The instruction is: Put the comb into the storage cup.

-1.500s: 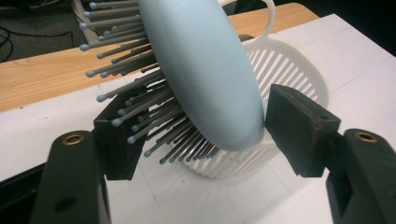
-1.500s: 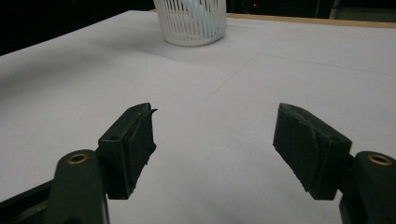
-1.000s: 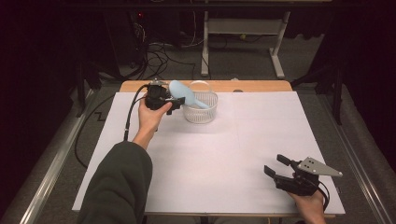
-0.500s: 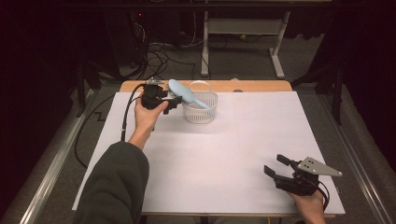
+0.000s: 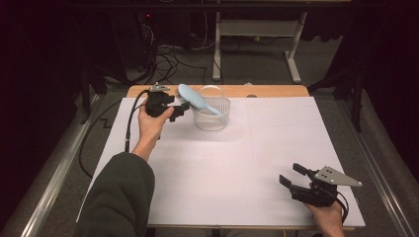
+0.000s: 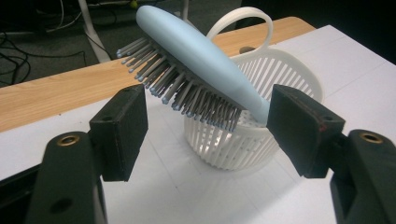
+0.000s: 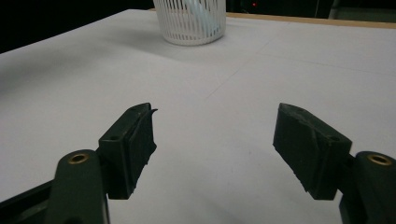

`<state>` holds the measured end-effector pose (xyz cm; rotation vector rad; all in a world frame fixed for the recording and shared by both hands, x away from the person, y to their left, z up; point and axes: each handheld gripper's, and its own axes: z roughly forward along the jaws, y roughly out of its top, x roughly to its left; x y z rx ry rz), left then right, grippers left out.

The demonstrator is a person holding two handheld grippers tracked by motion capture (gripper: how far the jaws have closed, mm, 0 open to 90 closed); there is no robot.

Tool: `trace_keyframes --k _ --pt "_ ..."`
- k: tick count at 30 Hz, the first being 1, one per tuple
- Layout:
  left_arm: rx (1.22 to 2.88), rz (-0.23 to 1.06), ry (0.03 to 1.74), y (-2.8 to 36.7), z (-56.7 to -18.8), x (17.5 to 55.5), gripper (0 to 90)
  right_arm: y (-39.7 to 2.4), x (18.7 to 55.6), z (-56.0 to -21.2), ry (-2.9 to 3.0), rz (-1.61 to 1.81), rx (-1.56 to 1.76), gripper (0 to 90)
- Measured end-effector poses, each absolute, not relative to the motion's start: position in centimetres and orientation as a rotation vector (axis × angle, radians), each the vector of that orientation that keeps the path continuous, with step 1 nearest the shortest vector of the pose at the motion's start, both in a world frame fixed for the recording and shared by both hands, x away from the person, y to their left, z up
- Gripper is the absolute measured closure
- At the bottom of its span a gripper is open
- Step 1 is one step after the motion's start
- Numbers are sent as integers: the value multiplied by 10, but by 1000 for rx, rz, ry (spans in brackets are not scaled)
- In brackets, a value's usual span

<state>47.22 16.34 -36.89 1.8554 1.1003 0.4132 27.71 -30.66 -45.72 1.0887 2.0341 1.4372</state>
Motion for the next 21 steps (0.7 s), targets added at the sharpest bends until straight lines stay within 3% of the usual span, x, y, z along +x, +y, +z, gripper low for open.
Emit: trace_keyframes --k 21 --pt "1842 437 1098 180 -368 460 302 -308 277 -457 2024 1442 1097 293"
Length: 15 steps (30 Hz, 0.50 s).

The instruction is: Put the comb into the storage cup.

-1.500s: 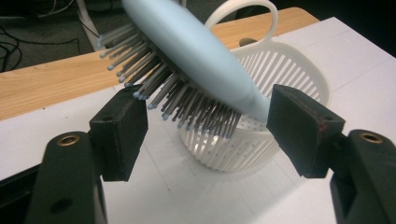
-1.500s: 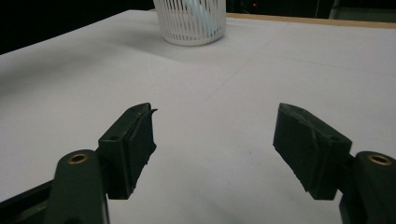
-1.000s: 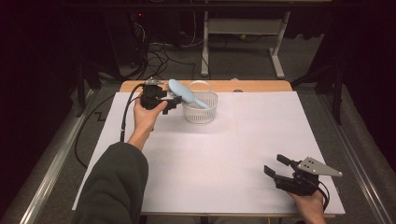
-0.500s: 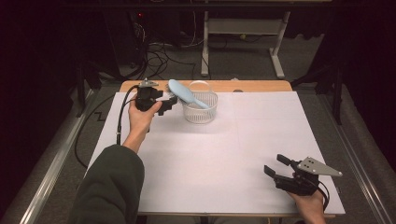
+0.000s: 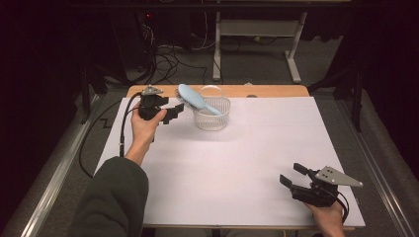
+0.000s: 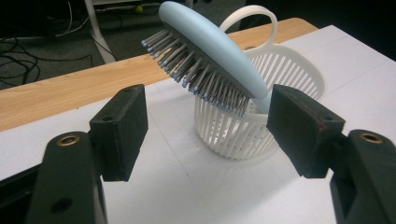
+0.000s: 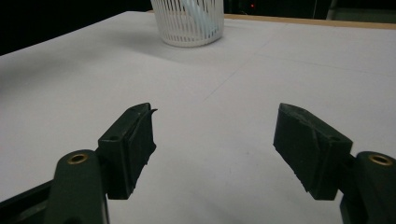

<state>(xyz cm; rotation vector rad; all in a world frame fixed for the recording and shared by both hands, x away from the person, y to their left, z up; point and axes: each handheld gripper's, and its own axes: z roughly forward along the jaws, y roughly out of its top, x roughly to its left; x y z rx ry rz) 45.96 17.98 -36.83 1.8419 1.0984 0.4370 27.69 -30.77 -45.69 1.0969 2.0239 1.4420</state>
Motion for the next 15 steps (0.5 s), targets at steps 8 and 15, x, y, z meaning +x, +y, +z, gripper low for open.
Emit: trace_keyframes --k 8,15 --pt "1835 449 1098 190 -367 453 301 -309 276 -457 2013 1442 1101 291" --pt "1832 455 1087 192 -365 448 302 -310 276 -457 2006 1444 1108 292"
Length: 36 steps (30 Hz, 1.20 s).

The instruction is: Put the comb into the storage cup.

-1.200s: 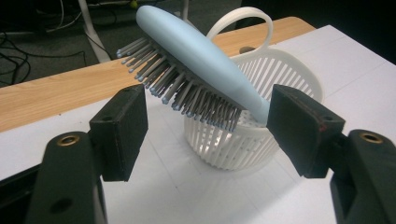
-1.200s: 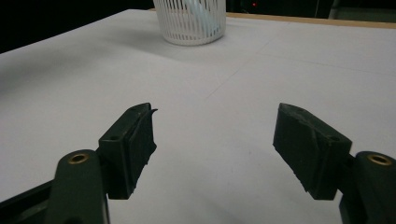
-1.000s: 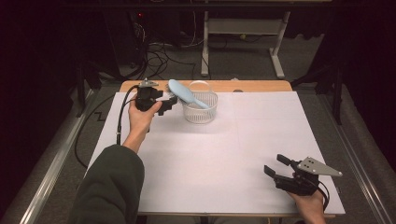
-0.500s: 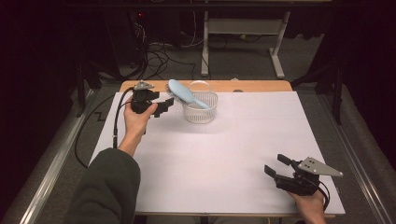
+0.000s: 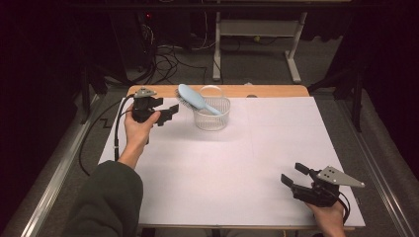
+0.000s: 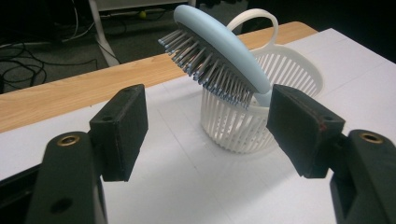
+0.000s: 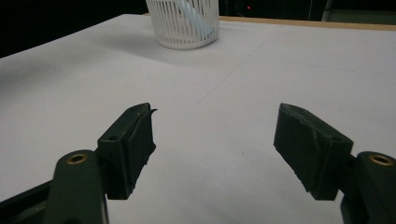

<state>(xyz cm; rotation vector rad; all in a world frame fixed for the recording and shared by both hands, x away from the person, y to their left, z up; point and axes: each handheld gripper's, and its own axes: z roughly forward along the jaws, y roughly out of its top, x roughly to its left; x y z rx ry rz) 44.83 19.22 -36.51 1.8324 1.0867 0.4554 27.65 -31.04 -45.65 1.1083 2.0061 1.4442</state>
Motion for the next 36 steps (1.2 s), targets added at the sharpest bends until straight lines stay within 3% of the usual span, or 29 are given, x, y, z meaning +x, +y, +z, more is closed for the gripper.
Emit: trace_keyframes --k 36 --pt "1815 477 1057 205 -361 431 301 -310 277 -456 2003 1435 1113 293"
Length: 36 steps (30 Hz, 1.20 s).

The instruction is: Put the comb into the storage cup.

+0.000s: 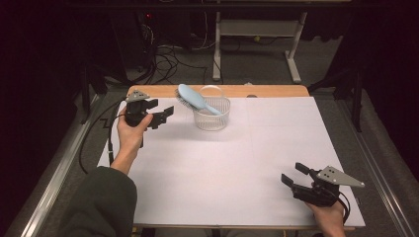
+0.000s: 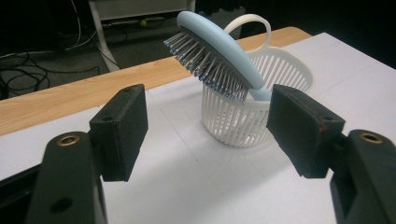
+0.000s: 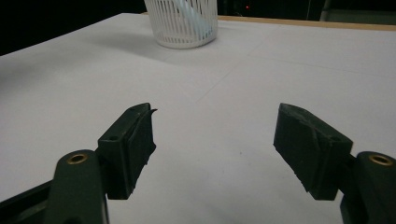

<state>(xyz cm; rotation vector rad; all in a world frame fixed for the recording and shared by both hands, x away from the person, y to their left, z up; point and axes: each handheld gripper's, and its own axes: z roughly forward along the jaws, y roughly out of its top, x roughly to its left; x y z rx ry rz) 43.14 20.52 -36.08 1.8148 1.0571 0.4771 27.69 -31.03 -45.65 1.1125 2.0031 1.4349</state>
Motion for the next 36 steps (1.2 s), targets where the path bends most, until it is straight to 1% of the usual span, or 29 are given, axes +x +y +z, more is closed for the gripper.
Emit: trace_keyframes --k 23,36 --pt "1801 485 1036 214 -352 418 291 -310 277 -456 1998 1429 1114 298" --pt "1791 493 1034 225 -355 407 275 -311 277 -456 1994 1430 1110 295"
